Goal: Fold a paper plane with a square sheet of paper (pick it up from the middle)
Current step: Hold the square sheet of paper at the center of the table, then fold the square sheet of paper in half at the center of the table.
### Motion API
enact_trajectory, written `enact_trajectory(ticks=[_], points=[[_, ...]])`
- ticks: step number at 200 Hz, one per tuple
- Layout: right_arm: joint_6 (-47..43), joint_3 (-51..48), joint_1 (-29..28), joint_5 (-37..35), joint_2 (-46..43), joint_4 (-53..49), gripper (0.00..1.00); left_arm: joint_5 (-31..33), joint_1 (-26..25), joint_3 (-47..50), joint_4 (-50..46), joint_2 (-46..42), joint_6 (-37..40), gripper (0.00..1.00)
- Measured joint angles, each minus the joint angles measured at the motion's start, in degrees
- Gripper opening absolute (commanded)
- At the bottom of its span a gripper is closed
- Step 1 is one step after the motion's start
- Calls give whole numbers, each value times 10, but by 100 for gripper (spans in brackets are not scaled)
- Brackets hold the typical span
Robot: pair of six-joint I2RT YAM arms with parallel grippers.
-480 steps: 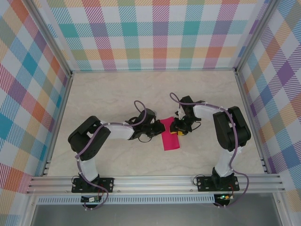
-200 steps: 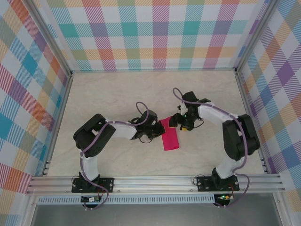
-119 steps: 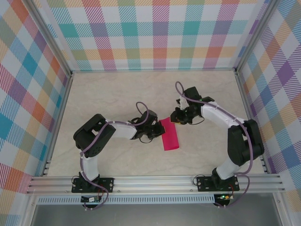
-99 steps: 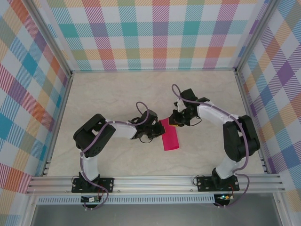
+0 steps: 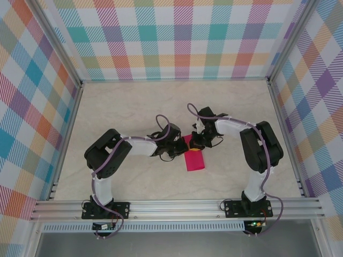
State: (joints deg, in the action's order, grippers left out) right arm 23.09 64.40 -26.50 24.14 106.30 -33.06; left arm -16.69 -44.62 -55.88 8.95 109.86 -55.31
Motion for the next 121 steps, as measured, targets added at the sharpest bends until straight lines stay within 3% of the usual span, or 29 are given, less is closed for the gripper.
enact_trajectory(ticks=[48,121], points=[[-28,-5,11,-14,14,5,0,2,0,-3,-10,0,-9,0],[-40,-53,91,36,-2,37,0,13,-3,-10,-28,1,-9,0]])
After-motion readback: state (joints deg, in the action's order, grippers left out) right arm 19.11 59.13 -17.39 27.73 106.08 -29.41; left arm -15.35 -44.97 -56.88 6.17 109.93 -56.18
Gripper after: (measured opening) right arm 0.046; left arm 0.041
